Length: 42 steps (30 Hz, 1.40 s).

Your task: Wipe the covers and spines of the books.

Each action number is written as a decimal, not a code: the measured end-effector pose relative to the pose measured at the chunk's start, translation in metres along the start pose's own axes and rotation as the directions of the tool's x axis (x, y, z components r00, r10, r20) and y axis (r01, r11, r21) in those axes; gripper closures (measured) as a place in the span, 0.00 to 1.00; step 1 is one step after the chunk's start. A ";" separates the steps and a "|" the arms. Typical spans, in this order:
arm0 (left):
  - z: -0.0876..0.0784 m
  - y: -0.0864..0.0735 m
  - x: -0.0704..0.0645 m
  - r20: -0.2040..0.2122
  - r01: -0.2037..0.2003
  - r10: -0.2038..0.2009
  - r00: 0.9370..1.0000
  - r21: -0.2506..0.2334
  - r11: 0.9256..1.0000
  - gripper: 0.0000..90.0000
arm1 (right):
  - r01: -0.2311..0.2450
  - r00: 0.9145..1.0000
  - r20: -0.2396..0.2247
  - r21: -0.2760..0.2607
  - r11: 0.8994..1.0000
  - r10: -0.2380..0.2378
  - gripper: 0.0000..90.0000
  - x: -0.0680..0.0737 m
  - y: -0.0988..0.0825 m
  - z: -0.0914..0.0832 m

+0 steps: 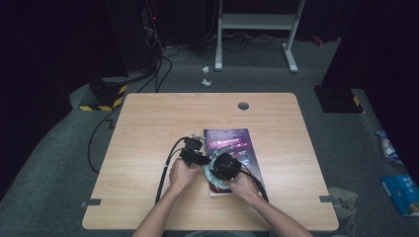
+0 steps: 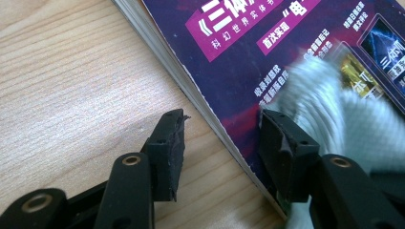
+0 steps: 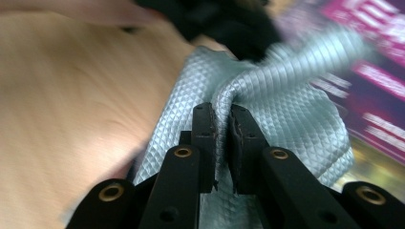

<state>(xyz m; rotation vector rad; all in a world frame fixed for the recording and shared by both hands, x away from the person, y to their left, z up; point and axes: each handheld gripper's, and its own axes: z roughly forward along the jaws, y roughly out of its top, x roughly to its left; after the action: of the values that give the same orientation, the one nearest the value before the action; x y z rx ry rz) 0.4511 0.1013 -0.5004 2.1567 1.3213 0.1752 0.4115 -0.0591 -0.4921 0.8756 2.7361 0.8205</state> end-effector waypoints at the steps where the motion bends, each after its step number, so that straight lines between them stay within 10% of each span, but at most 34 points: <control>1: 0.000 0.000 0.000 0.000 0.000 0.000 1.000 0.000 1.000 0.56 | -0.004 1.000 0.015 0.004 1.000 0.004 0.91 -0.003 -0.002 -0.002; 14: -0.017 -0.016 -0.016 0.046 -0.031 0.032 0.998 -0.006 0.999 0.51 | -0.237 0.951 0.200 -0.020 0.971 0.236 0.91 -0.090 -0.063 -0.047; 21: -0.025 -0.031 -0.029 0.057 -0.055 0.056 0.997 -0.015 0.998 0.48 | -0.264 0.942 0.203 -0.037 0.964 0.266 0.91 -0.097 -0.075 -0.053; 32: -0.020 -0.044 -0.033 0.011 -0.084 0.084 0.996 -0.006 0.996 0.44 | -0.156 0.969 0.190 -0.012 0.988 0.155 0.91 -0.070 -0.058 -0.041; 38: -0.019 -0.046 -0.035 -0.013 -0.099 0.099 0.995 -0.025 0.995 0.41 | -0.258 0.945 0.203 -0.022 0.966 0.257 0.91 -0.096 -0.056 -0.041; 42: -0.018 -0.047 -0.036 -0.020 -0.102 0.102 0.995 -0.035 0.994 0.40 | -0.239 0.948 0.212 -0.020 0.971 0.238 0.91 -0.087 -0.050 -0.036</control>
<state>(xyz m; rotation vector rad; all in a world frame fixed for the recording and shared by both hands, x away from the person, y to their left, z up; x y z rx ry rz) 0.3901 0.0938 -0.5052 2.1983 1.2094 0.2583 0.4472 -0.1598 -0.4906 1.2373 2.4809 0.7091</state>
